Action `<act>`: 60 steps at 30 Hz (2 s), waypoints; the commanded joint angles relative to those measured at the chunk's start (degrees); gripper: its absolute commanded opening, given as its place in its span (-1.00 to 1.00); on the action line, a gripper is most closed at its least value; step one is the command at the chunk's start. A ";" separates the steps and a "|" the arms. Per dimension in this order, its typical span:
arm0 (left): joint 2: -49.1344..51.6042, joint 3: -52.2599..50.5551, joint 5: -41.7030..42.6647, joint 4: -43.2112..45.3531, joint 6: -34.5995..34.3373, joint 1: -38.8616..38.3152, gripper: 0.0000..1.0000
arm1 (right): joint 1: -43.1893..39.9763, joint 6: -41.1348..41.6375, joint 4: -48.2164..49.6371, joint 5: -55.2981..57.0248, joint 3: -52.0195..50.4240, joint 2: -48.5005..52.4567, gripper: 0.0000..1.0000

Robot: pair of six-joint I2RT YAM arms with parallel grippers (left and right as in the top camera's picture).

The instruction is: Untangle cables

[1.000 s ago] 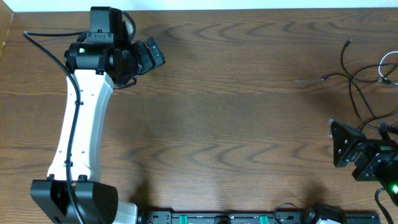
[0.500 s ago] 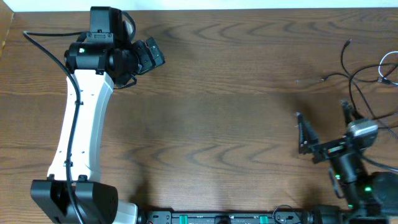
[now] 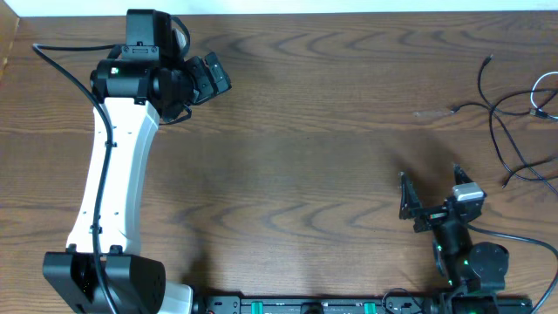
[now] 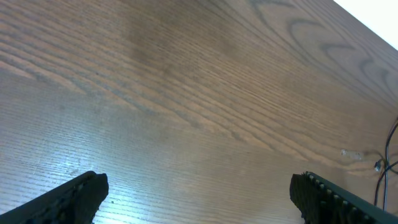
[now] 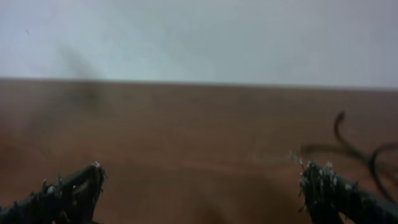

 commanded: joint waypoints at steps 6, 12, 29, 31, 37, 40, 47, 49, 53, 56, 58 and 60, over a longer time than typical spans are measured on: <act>0.09 0.90 -0.61 -0.13 0.59 0.20 0.98 | 0.42 0.37 -1.53 0.22 -1.16 -0.52 0.98; 0.09 0.90 -0.61 -0.13 0.59 0.20 0.98 | 0.42 0.37 -1.53 0.22 -1.16 -0.48 0.98; -1.75 0.83 -2.34 -2.93 0.83 0.74 0.98 | 0.42 0.37 -1.53 0.22 -1.16 -0.48 0.98; -3.78 0.48 -7.28 -2.80 0.79 0.59 0.99 | 0.42 0.37 -1.53 0.22 -1.16 -0.48 0.98; -16.63 -8.59 -17.92 9.77 3.85 0.15 0.98 | 0.42 0.37 -1.53 0.22 -1.16 -0.48 0.98; -25.68 -18.97 -17.92 22.69 8.04 0.15 0.98 | 0.42 0.37 -1.53 0.22 -1.16 -0.48 0.99; -46.80 -45.29 -17.90 43.80 10.60 1.81 0.98 | 0.42 0.37 -1.53 0.22 -1.16 -0.48 0.98; -53.46 -53.07 -17.94 47.36 10.62 2.89 0.98 | 0.42 0.37 -1.53 0.22 -1.16 -0.48 0.98; -65.22 -66.53 -17.97 51.91 10.62 5.16 0.98 | 0.42 0.37 -1.53 0.22 -1.16 -0.48 0.99; -73.26 -75.49 -18.32 55.36 10.62 6.12 0.98 | 0.42 0.37 -1.53 0.22 -1.16 -0.48 0.99; -77.81 -79.82 -18.40 56.61 10.62 6.27 0.98 | 0.42 0.37 -1.53 0.22 -1.16 -0.48 0.99; -82.42 -84.02 -18.38 57.68 10.60 6.25 0.98 | 0.42 0.37 -1.53 0.22 -1.16 -0.48 0.98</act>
